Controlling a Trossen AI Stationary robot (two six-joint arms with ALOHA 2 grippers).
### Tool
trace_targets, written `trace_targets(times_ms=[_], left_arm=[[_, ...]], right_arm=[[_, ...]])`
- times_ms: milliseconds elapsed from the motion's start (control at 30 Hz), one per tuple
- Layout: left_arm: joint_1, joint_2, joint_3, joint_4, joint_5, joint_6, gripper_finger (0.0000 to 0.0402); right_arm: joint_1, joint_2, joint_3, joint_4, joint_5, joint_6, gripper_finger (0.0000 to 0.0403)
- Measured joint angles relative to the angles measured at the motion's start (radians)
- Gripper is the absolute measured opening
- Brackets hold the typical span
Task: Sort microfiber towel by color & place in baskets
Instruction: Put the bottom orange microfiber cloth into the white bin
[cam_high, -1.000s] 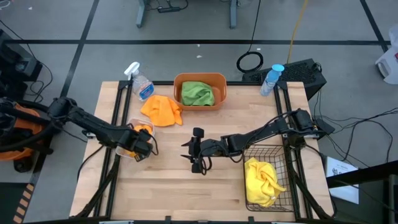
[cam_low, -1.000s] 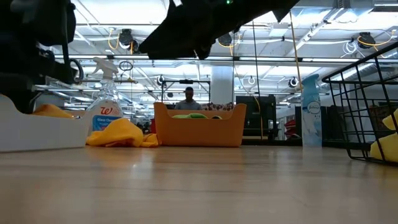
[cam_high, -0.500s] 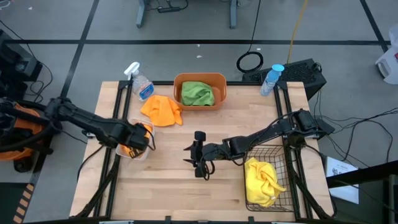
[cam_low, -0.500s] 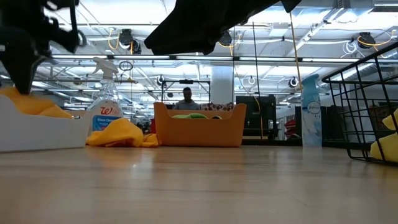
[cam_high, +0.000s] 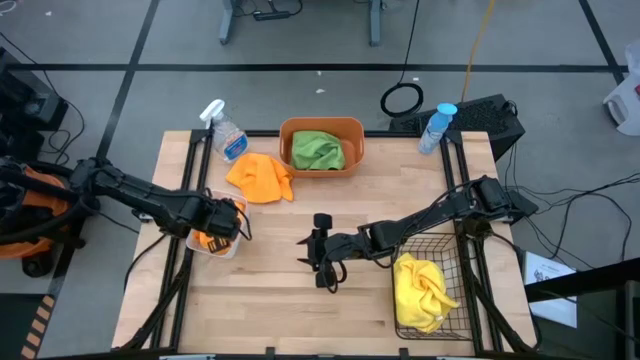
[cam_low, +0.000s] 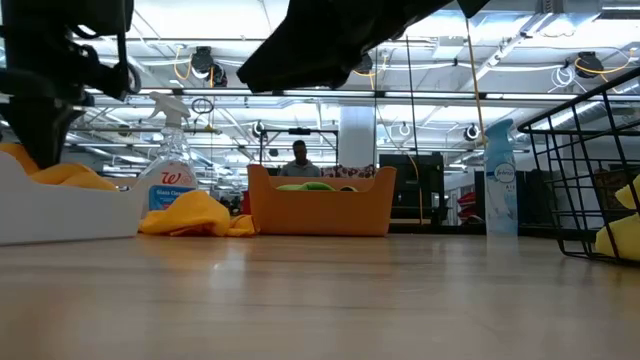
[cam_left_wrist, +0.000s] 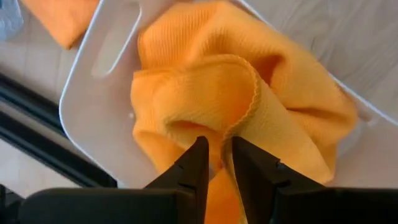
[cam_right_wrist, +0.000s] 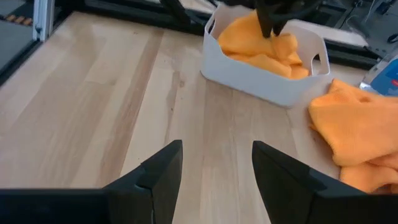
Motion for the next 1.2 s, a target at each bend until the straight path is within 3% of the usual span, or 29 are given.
trace_targets(times_ms=[367,533,600,700,933,1200], left_arm=[[-0.015,-0.028,0.207,-0.169,-0.073,-0.052,0.0084],[-0.052,-0.031,0.123,-0.130,-0.005,-0.043,0.0074],[-0.052,-0.030,0.063,-0.042,0.040,-0.007,0.0047],[-0.043,-0.030,-0.025,0.056,0.029,0.008,0.0009],[0.051,-0.025,-0.178,0.202,0.028,0.003,0.0004],[0.106,0.015,-0.242,0.374,0.058,0.020,0.0004]], right_arm=[[-0.001,0.000,0.000,-0.006,0.000,-0.004,0.0187],[-0.001,0.000,0.000,-0.010,0.000,-0.011,0.0187],[-0.001,0.000,0.000,-0.011,0.000,-0.013,0.0187],[-0.001,0.000,0.000,-0.012,0.000,-0.017,0.0187],[-0.002,0.000,0.000,-0.012,0.000,-0.024,0.0187],[-0.004,0.000,0.000,-0.007,0.000,-0.024,0.0187]])
